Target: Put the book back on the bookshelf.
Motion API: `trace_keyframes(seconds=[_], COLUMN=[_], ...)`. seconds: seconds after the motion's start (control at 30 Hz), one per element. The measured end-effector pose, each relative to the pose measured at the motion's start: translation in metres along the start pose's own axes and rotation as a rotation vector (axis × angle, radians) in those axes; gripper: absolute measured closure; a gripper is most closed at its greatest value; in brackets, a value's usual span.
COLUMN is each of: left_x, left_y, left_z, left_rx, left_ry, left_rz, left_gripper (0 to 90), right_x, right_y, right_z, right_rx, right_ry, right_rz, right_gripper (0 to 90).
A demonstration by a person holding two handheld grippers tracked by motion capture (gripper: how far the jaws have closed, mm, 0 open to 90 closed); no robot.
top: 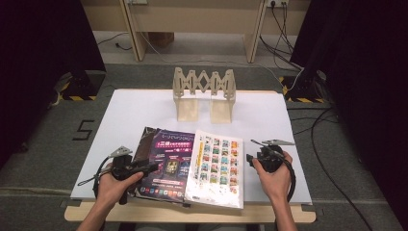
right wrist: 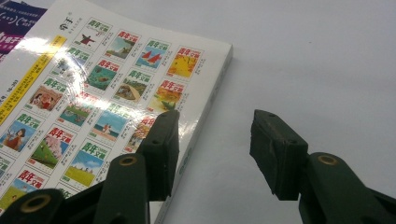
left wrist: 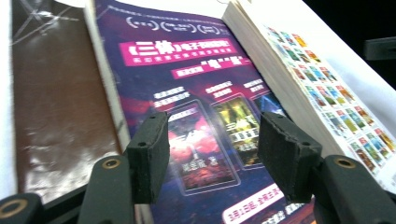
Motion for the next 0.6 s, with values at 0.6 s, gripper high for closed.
trace_keyframes(seconds=[0.6], left_x=[-0.035], left_y=[-0.049], left_z=[-0.013], left_rx=[-0.047], left_ry=[0.089], left_rz=[0.119], left_gripper=[40.1], right_x=[-0.016], right_y=[0.012], right_z=[0.0], right_rx=[-0.032], right_ry=[0.079], right_rz=[-0.08], right_gripper=[50.6])
Point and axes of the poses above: each handheld gripper's, and its own axes: x roughly backward along the jaws, z roughly out of its underside, y roughly to its left, the point moved 7 cm from there along -x, roughly forward along the jaws, and after that the axes turned 15 degrees about -z, right-handed, at the moved point
